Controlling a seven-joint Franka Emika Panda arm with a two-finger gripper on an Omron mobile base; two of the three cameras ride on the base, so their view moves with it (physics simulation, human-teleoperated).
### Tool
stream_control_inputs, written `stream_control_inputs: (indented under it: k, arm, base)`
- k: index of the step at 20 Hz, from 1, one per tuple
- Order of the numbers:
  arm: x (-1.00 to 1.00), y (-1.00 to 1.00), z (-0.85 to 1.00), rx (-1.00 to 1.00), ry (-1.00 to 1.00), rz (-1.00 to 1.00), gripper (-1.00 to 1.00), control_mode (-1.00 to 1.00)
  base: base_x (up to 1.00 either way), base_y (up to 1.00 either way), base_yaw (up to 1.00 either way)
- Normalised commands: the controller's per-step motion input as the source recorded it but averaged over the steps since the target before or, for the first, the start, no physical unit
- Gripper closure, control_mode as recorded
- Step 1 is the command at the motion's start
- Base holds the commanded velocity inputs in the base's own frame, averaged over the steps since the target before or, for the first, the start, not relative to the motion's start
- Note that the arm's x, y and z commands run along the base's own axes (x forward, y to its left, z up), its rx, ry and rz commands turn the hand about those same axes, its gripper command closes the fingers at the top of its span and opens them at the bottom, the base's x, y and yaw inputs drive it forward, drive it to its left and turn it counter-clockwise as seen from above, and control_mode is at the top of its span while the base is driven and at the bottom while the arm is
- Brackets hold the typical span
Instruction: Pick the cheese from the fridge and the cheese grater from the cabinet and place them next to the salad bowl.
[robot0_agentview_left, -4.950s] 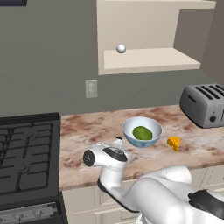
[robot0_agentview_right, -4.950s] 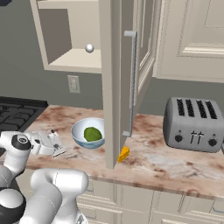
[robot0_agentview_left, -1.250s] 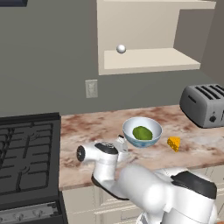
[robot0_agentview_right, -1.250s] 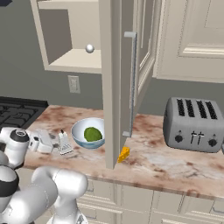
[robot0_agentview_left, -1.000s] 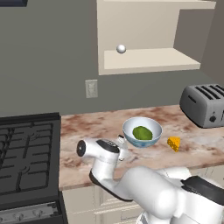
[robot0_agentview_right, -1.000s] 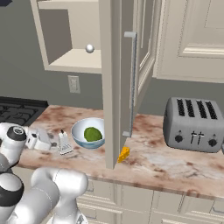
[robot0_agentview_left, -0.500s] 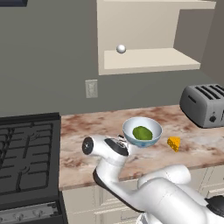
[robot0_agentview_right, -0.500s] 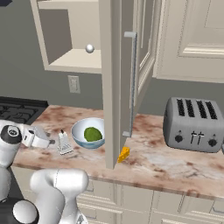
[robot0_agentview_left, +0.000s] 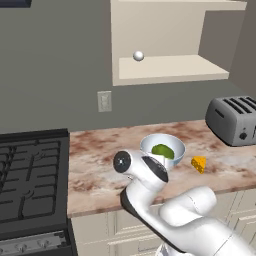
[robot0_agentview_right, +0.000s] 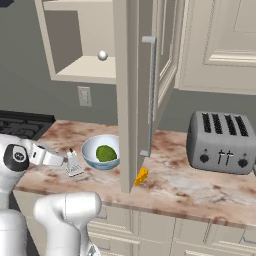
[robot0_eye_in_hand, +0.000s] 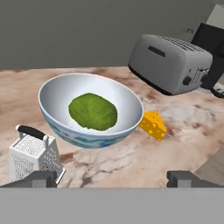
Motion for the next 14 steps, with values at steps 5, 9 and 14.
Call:
stream_control_inputs:
  k: [5,9,14]
  arm:
    - [-0.12,-0.05,0.34,0.00,0.26,0.03,-1.00,-1.00]
    - [-0.09,-0.03,0.28,0.00,0.22,0.00,-1.00,-1.00]
    - [-0.10,-0.04,0.28,0.00,0.18,0.00,-1.00,-1.00]
  base:
    - [0.00,0.00,0.00]
    - [0.00,0.00,0.00]
    - [0.00,0.00,0.00]
